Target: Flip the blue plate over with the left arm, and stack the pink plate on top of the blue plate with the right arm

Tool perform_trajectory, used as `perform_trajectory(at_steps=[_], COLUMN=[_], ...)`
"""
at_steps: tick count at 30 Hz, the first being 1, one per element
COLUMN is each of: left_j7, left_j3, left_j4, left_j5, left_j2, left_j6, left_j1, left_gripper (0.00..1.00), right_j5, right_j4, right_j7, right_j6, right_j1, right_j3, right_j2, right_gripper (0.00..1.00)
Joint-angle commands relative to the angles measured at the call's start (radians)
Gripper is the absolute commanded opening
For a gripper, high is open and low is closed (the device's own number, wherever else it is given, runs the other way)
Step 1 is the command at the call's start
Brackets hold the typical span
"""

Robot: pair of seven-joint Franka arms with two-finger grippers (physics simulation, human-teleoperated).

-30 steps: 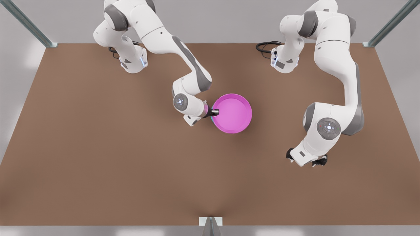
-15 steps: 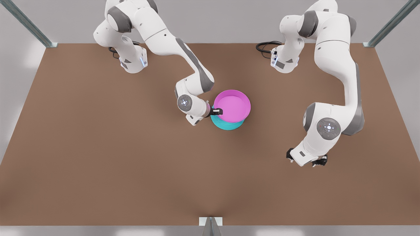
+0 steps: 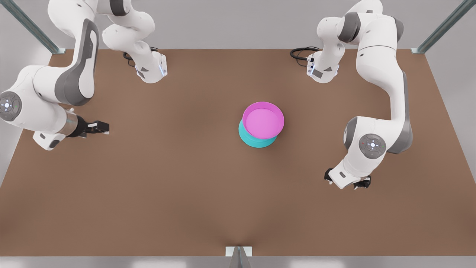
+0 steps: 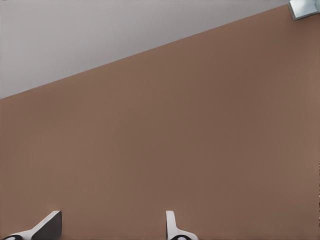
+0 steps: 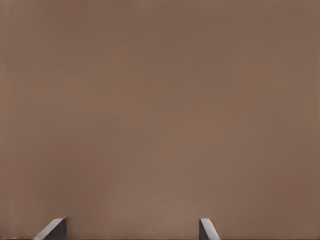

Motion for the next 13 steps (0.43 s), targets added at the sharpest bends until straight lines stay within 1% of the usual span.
perform_trajectory(at_steps=[1, 2, 3, 4, 5, 7, 8, 10, 11, 12, 13], left_j7=[0.000, 0.000, 0.000, 0.000, 0.000, 0.000, -0.003, -0.008, -0.006, -0.003, 0.003], left_j3=[0.000, 0.000, 0.000, 0.000, 0.000, 0.000, 0.000, 0.000, 0.000, 0.000, 0.000], left_j4=[0.002, 0.000, 0.000, 0.000, 0.000, 0.000, 0.000, 0.002, 0.003, 0.000, 0.002], left_j5=[0.000, 0.000, 0.000, 0.000, 0.000, 0.000, -0.001, -0.010, -0.007, 0.002, -0.010], left_j2=[0.000, 0.000, 0.000, 0.000, 0.000, 0.000, 0.000, -0.011, -0.012, 0.018, 0.014], left_j6=[0.002, 0.002, 0.000, 0.002, 0.002, 0.002, 0.002, 0.000, 0.031, 0.058, 0.063], left_j1=[0.000, 0.002, 0.000, 0.000, 0.000, 0.000, 0.000, 0.002, 0.003, 0.002, 0.015], left_gripper=[1.00, 1.00, 1.00, 1.00, 1.00, 1.00, 1.00, 1.00, 1.00, 1.00, 1.00], right_j5=[-0.027, -0.062, -0.102, -0.119, -0.121, -0.121, -0.113, -0.104, -0.108, -0.118, -0.121], right_j4=[0.008, 0.039, 0.045, 0.053, 0.062, 0.074, 0.095, 0.132, 0.148, 0.148, 0.148], right_j7=[0.007, 0.039, 0.066, 0.113, 0.122, 0.179, 0.202, 0.244, 0.247, 0.245, 0.245], right_j6=[-0.001, -0.002, -0.002, -0.004, -0.005, -0.014, -0.045, -0.097, -0.119, -0.125, -0.125], right_j1=[-0.062, -0.271, -0.410, -0.460, -0.469, -0.517, -0.520, -0.531, -0.531, -0.534, -0.534], right_j3=[0.079, 0.307, 0.477, 0.536, 0.536, 0.602, 0.610, 0.609, 0.609, 0.607, 0.607], right_j2=[-0.004, -0.007, -0.012, -0.032, -0.036, -0.041, -0.039, -0.035, -0.030, -0.030, -0.029], right_gripper=[1.00, 1.00, 1.00, 1.00, 1.00, 1.00, 1.00, 1.00, 1.00, 1.00, 1.00])
